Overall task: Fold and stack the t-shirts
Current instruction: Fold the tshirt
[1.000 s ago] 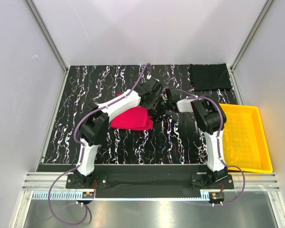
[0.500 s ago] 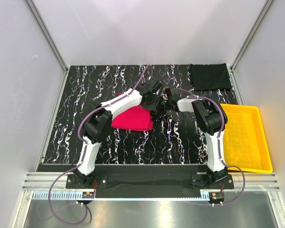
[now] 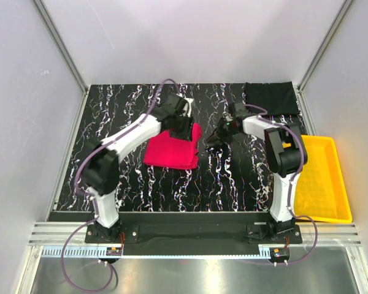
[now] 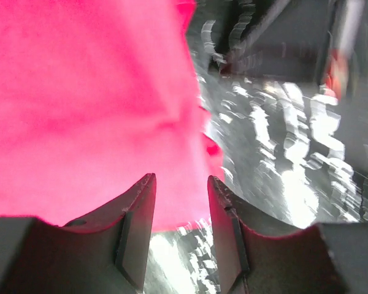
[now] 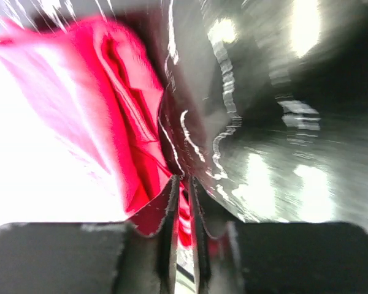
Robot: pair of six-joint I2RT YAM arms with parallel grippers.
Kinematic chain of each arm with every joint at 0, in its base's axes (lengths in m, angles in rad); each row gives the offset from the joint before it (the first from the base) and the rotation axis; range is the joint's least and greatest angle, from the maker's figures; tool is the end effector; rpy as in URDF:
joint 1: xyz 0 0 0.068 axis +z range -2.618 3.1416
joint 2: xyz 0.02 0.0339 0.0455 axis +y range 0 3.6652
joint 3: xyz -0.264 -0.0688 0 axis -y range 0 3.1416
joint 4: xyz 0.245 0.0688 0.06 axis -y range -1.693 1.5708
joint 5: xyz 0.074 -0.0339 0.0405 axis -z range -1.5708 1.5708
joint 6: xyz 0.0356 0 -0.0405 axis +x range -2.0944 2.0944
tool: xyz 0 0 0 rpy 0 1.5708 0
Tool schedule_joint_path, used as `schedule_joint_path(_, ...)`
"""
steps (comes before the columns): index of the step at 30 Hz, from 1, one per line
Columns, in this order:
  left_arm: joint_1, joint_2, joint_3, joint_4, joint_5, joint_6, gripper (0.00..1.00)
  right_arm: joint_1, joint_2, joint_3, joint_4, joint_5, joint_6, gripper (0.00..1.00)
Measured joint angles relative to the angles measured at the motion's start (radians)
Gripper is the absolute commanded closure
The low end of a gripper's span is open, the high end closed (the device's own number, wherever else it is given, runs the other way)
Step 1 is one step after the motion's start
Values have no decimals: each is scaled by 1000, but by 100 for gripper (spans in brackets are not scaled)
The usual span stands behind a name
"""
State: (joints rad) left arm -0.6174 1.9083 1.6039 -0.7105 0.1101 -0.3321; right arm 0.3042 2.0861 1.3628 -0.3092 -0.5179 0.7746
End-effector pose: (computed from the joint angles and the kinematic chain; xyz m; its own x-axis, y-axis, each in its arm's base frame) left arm 0.3376 -0.2445 0.2535 -0.8578 0.2116 -0.4684 0.3629 0.8948 -0.2603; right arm 0.4024 0.1448 0.1359 -0.9369 0.3428 -0.0691 0.2139 0.7180 0.6624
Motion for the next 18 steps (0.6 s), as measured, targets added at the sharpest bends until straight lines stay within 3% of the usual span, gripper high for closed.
schedule_joint_path(7, 66, -275, -298, 255, 231, -36, 62, -80, -27, 112, -56, -91, -48, 79)
schedule_joint_path(12, 113, -201, -433, 408, 372, -81, 63, -48, 19, 249, -53, -170, -39, 79)
schedule_joint_path(18, 121, -85, -435, 498, 471, -94, 65, -2, 130, 314, -48, -218, -9, 80)
